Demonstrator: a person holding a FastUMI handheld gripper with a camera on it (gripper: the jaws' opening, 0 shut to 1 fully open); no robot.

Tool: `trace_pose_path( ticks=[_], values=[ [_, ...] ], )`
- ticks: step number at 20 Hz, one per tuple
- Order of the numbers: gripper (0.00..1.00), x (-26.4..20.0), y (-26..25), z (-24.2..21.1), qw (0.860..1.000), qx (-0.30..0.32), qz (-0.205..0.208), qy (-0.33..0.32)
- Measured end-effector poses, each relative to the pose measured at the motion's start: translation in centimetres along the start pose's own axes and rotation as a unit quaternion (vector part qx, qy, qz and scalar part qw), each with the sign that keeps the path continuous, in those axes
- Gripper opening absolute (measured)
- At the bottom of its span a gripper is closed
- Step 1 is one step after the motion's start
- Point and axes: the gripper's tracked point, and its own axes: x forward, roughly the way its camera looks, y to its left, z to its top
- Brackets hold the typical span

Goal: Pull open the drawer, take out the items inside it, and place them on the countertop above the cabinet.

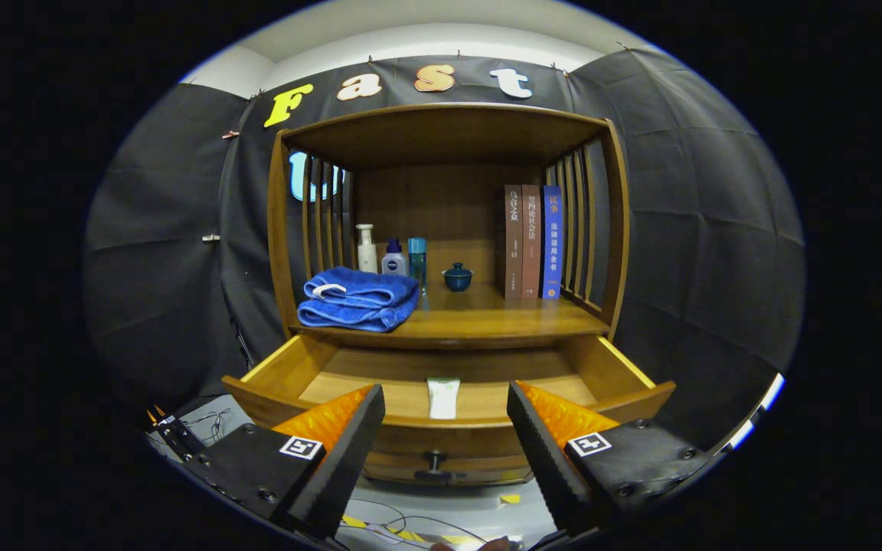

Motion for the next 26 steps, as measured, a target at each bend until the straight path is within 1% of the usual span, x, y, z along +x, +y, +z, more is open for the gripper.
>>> trace_pose_path(
  ticks=[2, 5, 8, 9, 12, 16, 18, 19, 20, 21, 24, 26],
  values=[
    [1.0, 1.7, 0.0, 1.2, 1.0, 0.008, 0.003, 0.012],
    [1.0, 4.6, -0.3, 1.4, 0.998, 0.022, 0.005, 0.063],
    [1.0, 7.8, -0.4, -0.6, 0.989, 0.037, 0.014, 0.142],
    [1.0, 8.7, -0.6, -1.9, 0.983, 0.04, 0.018, 0.177],
    [1.0, 11.0, -1.6, -5.4, 0.958, 0.054, 0.022, 0.282],
    [1.0, 14.3, -2.8, -9.1, 0.923, 0.064, 0.015, 0.379],
    [1.0, 15.5, -2.5, -10.4, 0.907, 0.072, 0.012, 0.416],
    [0.99, 15.8, -2.2, -11.0, 0.899, 0.075, 0.01, 0.432],
    [0.95, 16.3, -1.8, -11.7, 0.893, 0.076, 0.008, 0.444],
    [0.95, 16.5, -1.5, -12.2, 0.886, 0.073, 0.003, 0.457],
    [0.94, 17.7, -0.8, -13.8, 0.872, 0.057, -0.011, 0.485],
    [0.88, 18.1, -0.8, -14.8, 0.865, 0.051, -0.027, 0.498]
  ],
)
